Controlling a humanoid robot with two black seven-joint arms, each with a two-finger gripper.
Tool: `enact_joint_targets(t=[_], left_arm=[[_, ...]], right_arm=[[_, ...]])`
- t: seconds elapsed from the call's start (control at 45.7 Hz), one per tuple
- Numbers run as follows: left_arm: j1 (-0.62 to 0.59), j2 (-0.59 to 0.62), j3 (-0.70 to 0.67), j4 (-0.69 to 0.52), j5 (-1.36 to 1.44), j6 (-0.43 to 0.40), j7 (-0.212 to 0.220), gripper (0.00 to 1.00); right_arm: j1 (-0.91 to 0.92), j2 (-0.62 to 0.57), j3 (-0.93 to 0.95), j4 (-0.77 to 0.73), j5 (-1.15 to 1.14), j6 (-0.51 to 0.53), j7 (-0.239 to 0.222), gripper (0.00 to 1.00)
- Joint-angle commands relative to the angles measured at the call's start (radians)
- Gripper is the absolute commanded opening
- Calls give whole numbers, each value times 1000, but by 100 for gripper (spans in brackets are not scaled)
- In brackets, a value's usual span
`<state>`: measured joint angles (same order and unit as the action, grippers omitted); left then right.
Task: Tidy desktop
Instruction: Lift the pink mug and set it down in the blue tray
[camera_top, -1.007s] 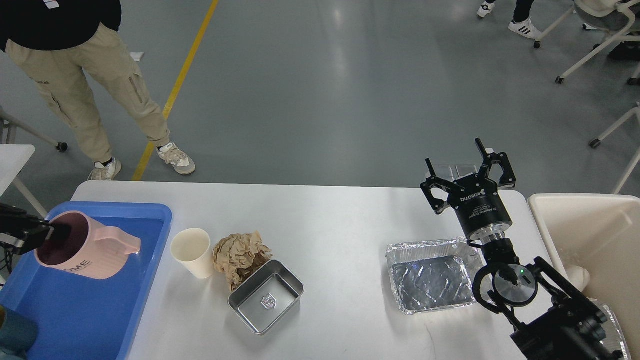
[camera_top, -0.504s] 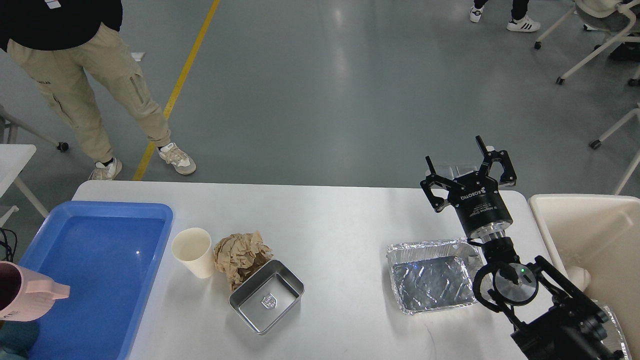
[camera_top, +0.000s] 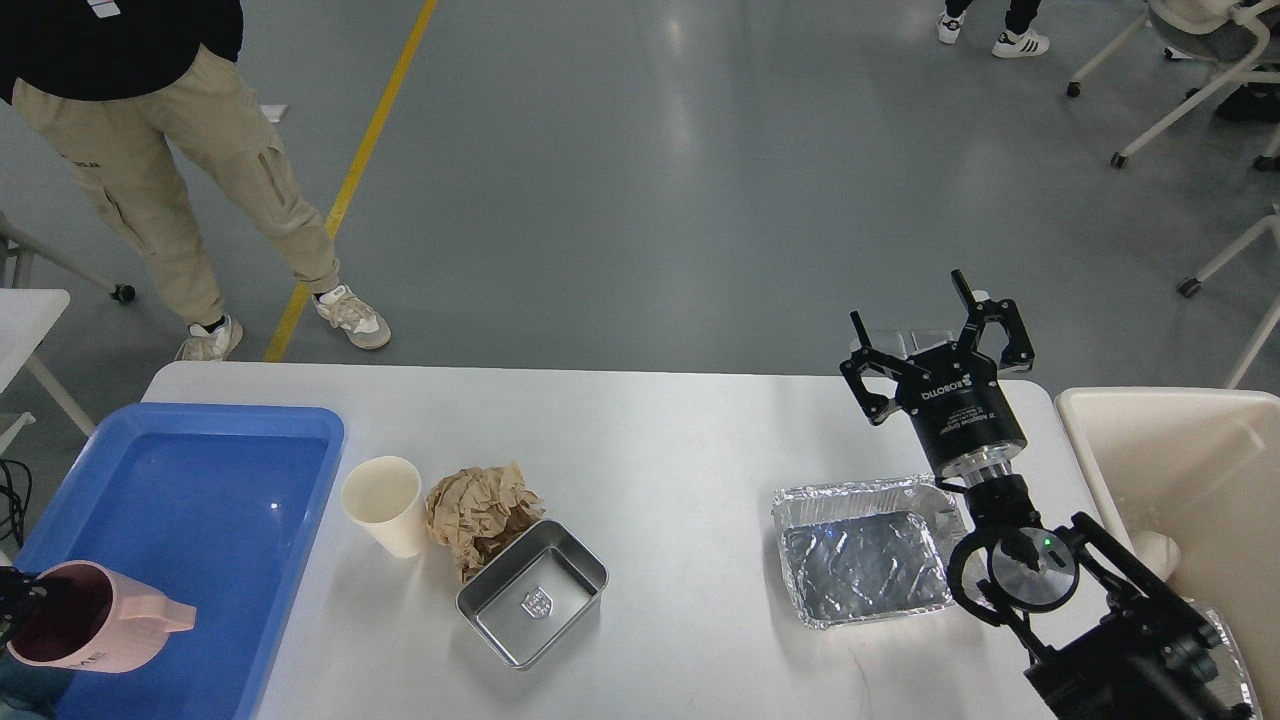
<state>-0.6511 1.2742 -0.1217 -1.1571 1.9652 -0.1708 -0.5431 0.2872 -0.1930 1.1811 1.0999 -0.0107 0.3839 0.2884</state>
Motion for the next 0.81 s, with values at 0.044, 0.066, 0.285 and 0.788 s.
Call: enact_joint_targets(t=[0.044,0.066,0.285,0.788], left_arm=[[37,-50,1,37,1,17,2,5],[45,-55,1,42,1,20,2,5],[76,-90,-1,59,0,33,3,5],[84,-104,-1,66,-23,47,0,31]], right_arm=[[0,3,0,0,0,1,0,100],[0,3,0,0,0,1,0,100],[0,4,-1,-2,-2,1,0,100],[-2,4,-5,-3,-3,1,0,100]])
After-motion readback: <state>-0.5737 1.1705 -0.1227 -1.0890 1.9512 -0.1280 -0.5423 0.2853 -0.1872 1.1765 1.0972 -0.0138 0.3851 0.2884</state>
